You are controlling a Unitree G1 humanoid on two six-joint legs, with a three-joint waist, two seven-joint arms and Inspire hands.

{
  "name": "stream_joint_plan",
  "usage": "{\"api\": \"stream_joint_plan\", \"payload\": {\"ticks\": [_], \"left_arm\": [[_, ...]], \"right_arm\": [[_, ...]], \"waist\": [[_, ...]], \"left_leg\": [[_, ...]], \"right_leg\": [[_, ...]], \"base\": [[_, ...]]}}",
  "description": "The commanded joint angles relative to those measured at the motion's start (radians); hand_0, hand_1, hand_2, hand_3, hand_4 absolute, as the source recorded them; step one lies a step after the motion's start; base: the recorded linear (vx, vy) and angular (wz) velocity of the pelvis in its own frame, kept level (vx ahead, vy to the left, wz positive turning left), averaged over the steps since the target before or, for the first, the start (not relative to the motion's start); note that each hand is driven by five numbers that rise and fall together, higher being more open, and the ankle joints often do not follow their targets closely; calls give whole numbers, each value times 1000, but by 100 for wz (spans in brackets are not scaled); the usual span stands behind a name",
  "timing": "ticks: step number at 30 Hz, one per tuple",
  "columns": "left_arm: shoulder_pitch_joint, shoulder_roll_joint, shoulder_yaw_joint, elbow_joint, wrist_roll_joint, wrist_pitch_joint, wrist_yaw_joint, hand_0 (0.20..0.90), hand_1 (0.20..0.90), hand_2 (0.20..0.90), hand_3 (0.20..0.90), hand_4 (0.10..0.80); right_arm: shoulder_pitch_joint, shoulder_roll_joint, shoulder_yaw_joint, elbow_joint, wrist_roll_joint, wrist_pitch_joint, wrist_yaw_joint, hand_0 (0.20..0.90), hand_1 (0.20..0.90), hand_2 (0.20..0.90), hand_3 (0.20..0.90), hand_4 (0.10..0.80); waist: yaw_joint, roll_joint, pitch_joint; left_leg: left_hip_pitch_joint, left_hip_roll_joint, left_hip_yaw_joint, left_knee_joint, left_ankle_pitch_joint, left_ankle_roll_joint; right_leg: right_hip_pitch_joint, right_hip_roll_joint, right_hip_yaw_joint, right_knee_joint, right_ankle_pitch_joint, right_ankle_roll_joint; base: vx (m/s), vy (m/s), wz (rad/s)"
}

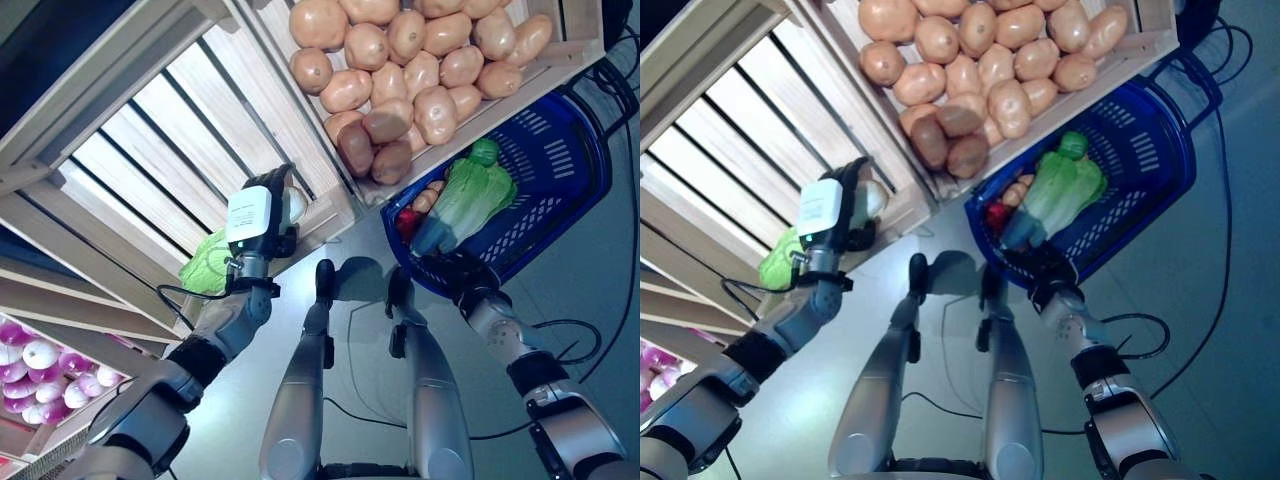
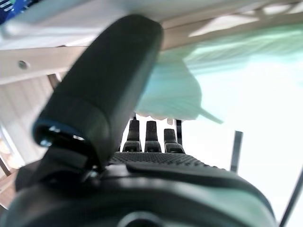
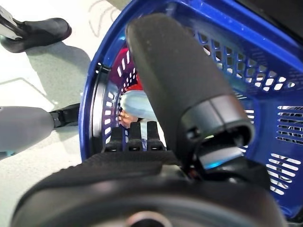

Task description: Put vegetables into the basket

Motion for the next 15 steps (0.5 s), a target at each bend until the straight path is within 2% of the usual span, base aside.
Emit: {"api": "stream_joint_plan", "payload": {"ticks": [1,7,15], "left_arm": [[-58,-17,31,-17,-3,-13,34,900,900,900,900,800],[-91,-82,36,58,-73,-33,57,900,900,900,900,800],[-124,-159,93,175,-182,-46,105,900,900,900,900,800]], "right_arm": [[6,-10,33,-42,-57,-3,-35,900,900,900,900,800],[-30,11,46,-28,-70,11,-45,900,900,900,900,800],[-56,50,53,0,-74,18,-55,900,900,900,900,800]], "waist": [[-11,-38,-5],[-24,-52,-5],[-32,-82,-5]], "left_leg": [[-78,-18,20,108,-11,-18],[-73,-14,25,104,-11,-20],[-71,-8,27,106,-15,-25]], "right_leg": [[70,29,-32,-109,122,15],[68,39,-19,-108,126,14],[63,48,-11,-107,132,13]], "base": [[0,0,0],[-6,10,-6],[0,-21,-6]]}}
